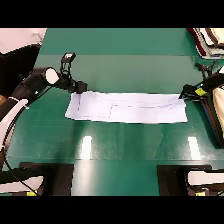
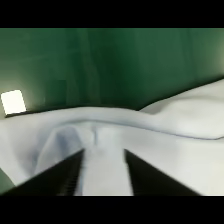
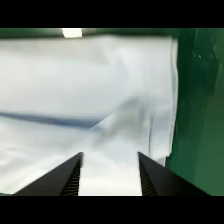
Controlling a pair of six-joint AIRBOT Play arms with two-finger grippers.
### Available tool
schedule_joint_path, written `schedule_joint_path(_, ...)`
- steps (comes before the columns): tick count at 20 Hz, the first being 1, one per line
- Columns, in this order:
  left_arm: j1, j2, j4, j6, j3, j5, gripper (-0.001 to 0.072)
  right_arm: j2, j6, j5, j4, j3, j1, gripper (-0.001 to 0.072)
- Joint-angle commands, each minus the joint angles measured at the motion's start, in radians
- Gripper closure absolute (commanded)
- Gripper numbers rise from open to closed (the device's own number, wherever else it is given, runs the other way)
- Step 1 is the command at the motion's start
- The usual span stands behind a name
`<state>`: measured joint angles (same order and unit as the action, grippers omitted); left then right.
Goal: Fold the shirts.
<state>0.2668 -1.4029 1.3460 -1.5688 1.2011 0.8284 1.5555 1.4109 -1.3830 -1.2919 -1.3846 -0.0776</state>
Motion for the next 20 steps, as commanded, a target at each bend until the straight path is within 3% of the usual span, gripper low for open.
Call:
schedule_joint_path(1, 0.0, -0.015, 0.001, -0.005, 0.035, 0.043, 0.0086, 0.033, -0.08, -0.034, 0.099, -0.053, -0.026, 0.0288)
schedule_joint_path(4, 0.001, -0.015, 0.002, -0.002, 0.111, 0.192, 0.0091, 0.004, -0.113, -0.102, 0.132, -0.048, -0.116, 0.0261)
schedule_joint_path(5, 0.001, -0.015, -0.001, -0.002, 0.127, 0.229, 0.0161, -0.014, -0.13, -0.111, 0.151, -0.025, -0.159, 0.026)
schedule_joint_path(6, 0.001, -0.015, -0.008, -0.002, 0.137, 0.255, 0.0405, -0.031, -0.142, -0.109, 0.18, 0.012, -0.202, 0.0248)
schedule_joint_path(7, 0.001, -0.015, -0.021, -0.002, 0.138, 0.262, 0.0607, -0.042, -0.15, -0.109, 0.211, 0.055, -0.247, 0.0157)
schedule_joint_path(8, 0.001, -0.015, -0.039, -0.002, 0.138, 0.262, 0.0684, -0.043, -0.167, -0.109, 0.237, 0.103, -0.294, 0.0112)
schedule_joint_path(12, 0.02, -0.015, -0.179, 0.003, 0.138, 0.238, 0.0684, 0.01, -0.238, -0.066, 0.312, 0.247, -0.393, 0.0117)
schedule_joint_path(16, 0.106, -0.023, -0.18, 0.0, 0.138, 0.161, 0.0684, 0.094, -0.257, -0.036, 0.383, 0.264, -0.364, 0.0119)
schedule_joint_path(18, 0.146, -0.038, -0.18, -0.045, 0.138, 0.122, 0.0685, 0.114, -0.261, 0.006, 0.406, 0.264, -0.323, 0.0122)
schedule_joint_path(19, 0.162, -0.048, -0.18, -0.068, 0.138, 0.108, 0.0685, 0.114, -0.261, 0.034, 0.408, 0.262, -0.299, 0.0184)
schedule_joint_path(20, 0.178, -0.061, -0.183, -0.085, 0.138, 0.09, 0.0685, 0.108, -0.264, 0.059, 0.407, 0.262, -0.28, 0.0297)
